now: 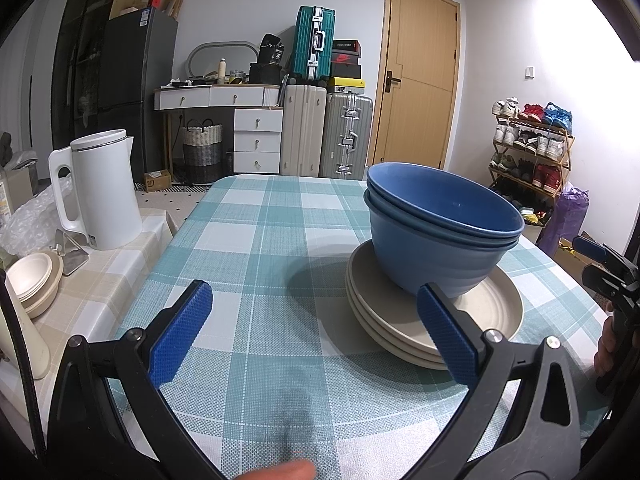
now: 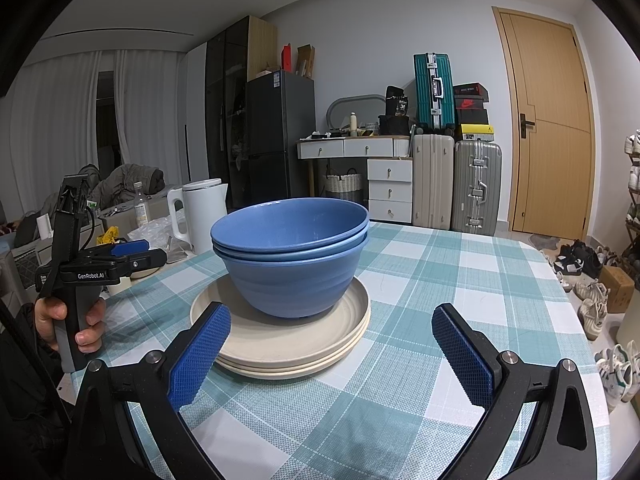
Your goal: Organize plates and bowls
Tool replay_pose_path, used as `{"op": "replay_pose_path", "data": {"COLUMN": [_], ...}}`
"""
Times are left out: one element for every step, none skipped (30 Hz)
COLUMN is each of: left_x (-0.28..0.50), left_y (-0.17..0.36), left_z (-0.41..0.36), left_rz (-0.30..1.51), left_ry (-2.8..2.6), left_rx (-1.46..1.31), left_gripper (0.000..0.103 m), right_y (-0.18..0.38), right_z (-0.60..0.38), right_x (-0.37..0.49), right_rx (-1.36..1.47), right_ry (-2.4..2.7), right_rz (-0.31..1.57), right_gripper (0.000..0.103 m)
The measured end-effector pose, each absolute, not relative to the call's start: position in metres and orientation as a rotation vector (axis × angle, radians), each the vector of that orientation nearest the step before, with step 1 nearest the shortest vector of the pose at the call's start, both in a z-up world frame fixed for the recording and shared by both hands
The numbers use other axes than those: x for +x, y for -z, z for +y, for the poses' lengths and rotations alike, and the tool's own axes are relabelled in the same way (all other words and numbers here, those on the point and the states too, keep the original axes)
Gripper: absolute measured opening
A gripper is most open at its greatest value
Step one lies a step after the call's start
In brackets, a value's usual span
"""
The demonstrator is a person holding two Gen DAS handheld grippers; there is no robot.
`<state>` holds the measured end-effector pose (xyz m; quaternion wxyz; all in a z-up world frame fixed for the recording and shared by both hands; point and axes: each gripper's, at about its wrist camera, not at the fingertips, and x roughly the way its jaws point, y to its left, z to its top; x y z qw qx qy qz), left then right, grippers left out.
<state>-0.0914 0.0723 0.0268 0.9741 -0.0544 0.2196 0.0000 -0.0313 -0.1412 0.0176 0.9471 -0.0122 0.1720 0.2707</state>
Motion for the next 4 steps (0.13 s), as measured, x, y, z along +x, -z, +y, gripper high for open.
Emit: {"op": "replay_pose_path", "data": {"left_x": [-0.092,-0.0919,-0.0923,-0.0931], "left_y": [-0.0269,-0.0271,-0.027,-0.0271], "left_z": [0.0729,0.0731,0.0733,0.0743], "left_rz": [0.443,0.441,0.441,0.44], "left_ry": [0.0,0.001,0.001,0.0], "left_rx": [-0.109,-0.109,-0.109,-0.108], "left_gripper": [0.102,0.102,0.102,0.102], "right_y": [-0.0177,-0.0177,-0.0172,-0.0173], "right_z": [-0.1412,-0.141,-0.1406,-0.1406], "right_x": [-0.0312,-0.0311,-0.0315,-0.0315], "right_rx": [-0.025,-0.025,-0.025,-0.025], "right_ry": [-0.551,-0.551,-0.551,-0.551], "right_rz": [0.35,0.351,0.352,0.352], "right_gripper": [0.103,0.103,0.103,0.103]}}
